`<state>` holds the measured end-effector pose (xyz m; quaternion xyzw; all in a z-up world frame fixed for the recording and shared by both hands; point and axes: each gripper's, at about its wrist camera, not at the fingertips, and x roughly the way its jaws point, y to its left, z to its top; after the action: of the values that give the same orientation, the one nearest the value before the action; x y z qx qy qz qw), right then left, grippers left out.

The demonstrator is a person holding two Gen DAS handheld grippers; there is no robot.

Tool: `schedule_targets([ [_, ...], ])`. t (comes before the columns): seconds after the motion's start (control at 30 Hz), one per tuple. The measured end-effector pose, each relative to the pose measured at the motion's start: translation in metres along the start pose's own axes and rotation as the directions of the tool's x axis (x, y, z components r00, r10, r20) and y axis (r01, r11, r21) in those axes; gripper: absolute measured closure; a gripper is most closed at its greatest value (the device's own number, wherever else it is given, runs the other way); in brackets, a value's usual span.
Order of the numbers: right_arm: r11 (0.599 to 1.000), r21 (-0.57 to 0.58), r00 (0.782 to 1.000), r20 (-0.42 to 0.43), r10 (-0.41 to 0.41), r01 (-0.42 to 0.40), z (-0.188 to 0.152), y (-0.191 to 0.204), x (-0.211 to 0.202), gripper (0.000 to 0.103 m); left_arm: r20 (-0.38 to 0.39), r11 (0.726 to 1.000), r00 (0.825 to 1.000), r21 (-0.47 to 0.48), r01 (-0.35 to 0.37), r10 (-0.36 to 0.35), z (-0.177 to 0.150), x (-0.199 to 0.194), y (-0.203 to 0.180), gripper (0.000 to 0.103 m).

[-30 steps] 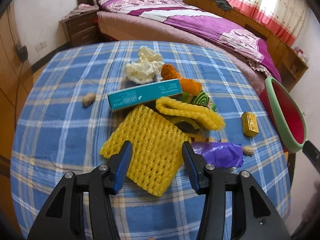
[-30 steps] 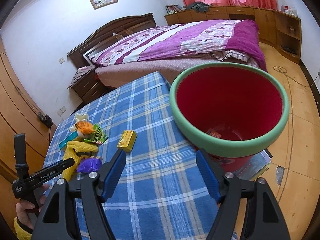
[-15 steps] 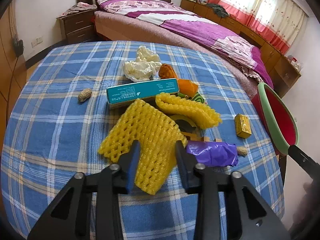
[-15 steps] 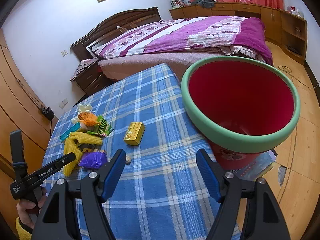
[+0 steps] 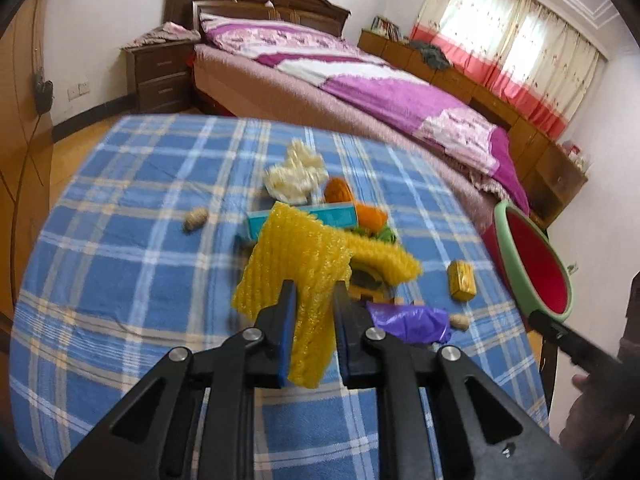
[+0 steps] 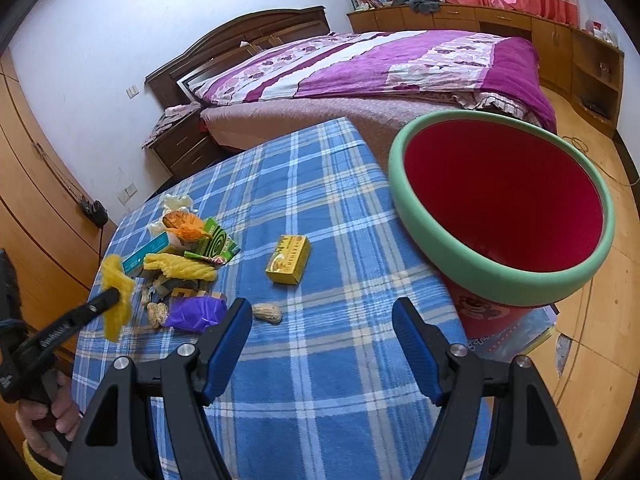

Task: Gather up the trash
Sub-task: 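Grasp the small yellow box with the right tool while the left tool holds the foam net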

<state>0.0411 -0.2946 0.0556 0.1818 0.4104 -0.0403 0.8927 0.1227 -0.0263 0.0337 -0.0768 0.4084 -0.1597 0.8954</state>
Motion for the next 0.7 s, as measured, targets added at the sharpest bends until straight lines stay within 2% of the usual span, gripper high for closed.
schedule_targets([
  [0.27, 0.998, -0.039, 0.999, -0.003, -0.049, 0.049, 0.009, 0.026, 0.027, 0.028, 0.06, 0.999, 0.998, -0.023, -0.031, 0.033, 0.02, 0.004, 0.018, 0.086],
  [0.47, 0.993, -0.064, 0.995, -0.026, -0.099, 0.097, 0.019, 0.043, 0.059, 0.03, 0.071, 0.999, 0.997, -0.042, -0.019, 0.022, 0.024, 0.019, 0.036, 0.086],
  [0.6, 0.989, -0.07, 0.99, -0.048, -0.135, 0.132, 0.021, 0.049, 0.074, 0.044, 0.067, 0.998, 0.998, -0.056, 0.014, -0.01, 0.029, 0.03, 0.047, 0.086],
  [0.7, 0.984, -0.071, 0.984, -0.056, -0.167, 0.163, 0.022, 0.053, 0.081, 0.05, 0.077, 0.999, 0.997, -0.041, 0.03, -0.027, 0.034, 0.033, 0.05, 0.086],
])
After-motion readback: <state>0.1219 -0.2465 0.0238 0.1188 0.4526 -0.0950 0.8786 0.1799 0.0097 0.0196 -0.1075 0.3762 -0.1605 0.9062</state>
